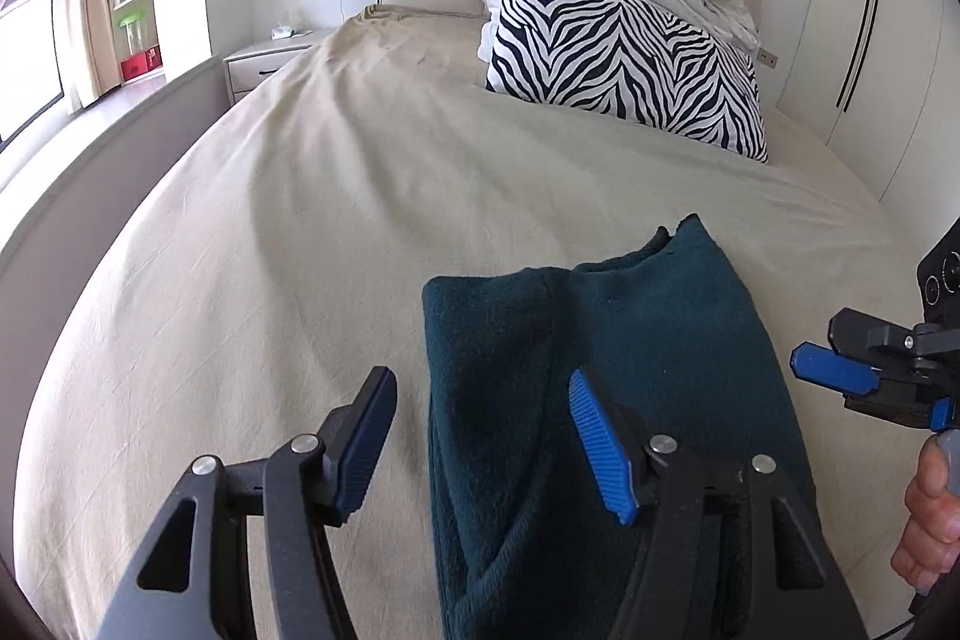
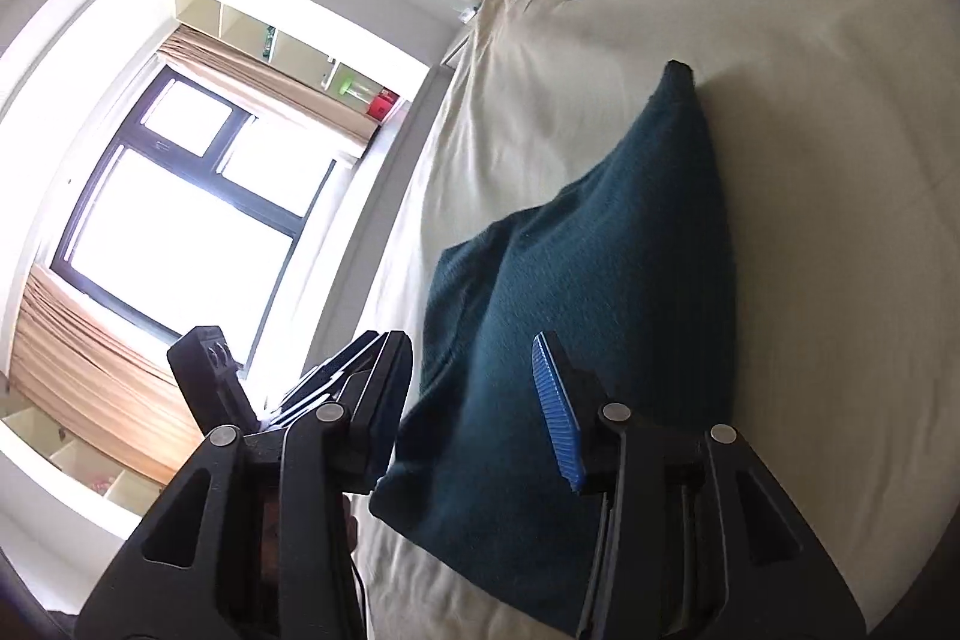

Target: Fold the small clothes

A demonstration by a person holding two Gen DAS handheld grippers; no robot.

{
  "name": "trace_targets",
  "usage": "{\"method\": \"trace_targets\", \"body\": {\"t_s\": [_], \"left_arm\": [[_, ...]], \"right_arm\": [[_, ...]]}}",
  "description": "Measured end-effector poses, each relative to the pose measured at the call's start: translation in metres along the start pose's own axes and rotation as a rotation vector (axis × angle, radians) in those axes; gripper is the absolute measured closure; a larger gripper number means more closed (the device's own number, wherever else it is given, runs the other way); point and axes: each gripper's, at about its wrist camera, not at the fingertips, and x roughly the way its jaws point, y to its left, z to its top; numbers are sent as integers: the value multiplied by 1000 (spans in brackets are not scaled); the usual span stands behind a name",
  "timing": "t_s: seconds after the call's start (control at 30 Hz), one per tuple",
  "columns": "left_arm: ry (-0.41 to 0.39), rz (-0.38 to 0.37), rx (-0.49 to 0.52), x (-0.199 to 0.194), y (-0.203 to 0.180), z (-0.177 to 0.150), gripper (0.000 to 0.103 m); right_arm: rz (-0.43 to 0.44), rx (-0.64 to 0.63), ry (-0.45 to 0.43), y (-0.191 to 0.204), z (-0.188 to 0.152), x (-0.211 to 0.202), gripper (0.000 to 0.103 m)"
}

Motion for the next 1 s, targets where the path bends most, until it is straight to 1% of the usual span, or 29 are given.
{"method": "trace_targets", "body": {"t_s": [0.03,0.07,0.1,0.13,0.17,0.23,0.3,0.33,0.4,0.43,0.47,0.5,0.53,0.57,0.6,0.67,0.73,0.8,0.87,0.93,1.0], "left_arm": [[41,15,4,16,0,2,39],[112,16,-4,37,1,0,39],[179,-10,-28,57,6,-7,37],[185,-50,-67,66,14,-14,33],[160,-87,-96,64,21,-17,33],[145,-105,-99,58,24,-19,33],[128,-97,-92,52,22,-19,34],[116,-91,-90,49,22,-19,34],[98,-74,-83,48,20,-18,33],[109,-72,-80,53,20,-18,31],[116,-76,-79,57,19,-20,31],[117,-81,-77,61,20,-20,29],[121,-91,-82,64,22,-19,28],[127,-102,-95,66,24,-18,28],[124,-112,-101,63,26,-17,28],[97,-112,-103,50,26,-17,28],[54,-113,-130,30,33,-19,29],[35,-170,-204,12,49,-25,28],[81,-212,-272,6,63,-33,28],[125,-228,-274,3,67,-41,28],[182,-246,-266,6,63,-52,28]], "right_arm": [[-13,34,13,-7,8,13,61],[-54,67,34,-13,15,31,61],[-114,93,69,-27,17,46,63],[-133,121,85,-37,17,62,72],[-119,136,65,-45,15,63,73],[-90,124,60,-47,15,54,72],[-118,62,51,-35,16,44,69],[-127,38,34,-28,21,43,60],[-86,33,-3,-14,33,38,53],[-73,31,-13,-10,38,40,49],[-89,23,-17,-5,44,47,46],[-142,21,-16,-5,46,53,38],[-214,27,-1,-11,51,68,36],[-249,28,28,-22,51,83,37],[-246,10,41,-33,46,92,37],[-245,-60,20,-24,41,85,37],[-232,-65,3,-12,37,66,36],[-171,-35,-2,-9,30,41,36],[-190,-13,6,-14,21,18,35],[-193,29,43,-30,10,5,35],[-234,90,70,-53,2,1,35]]}}
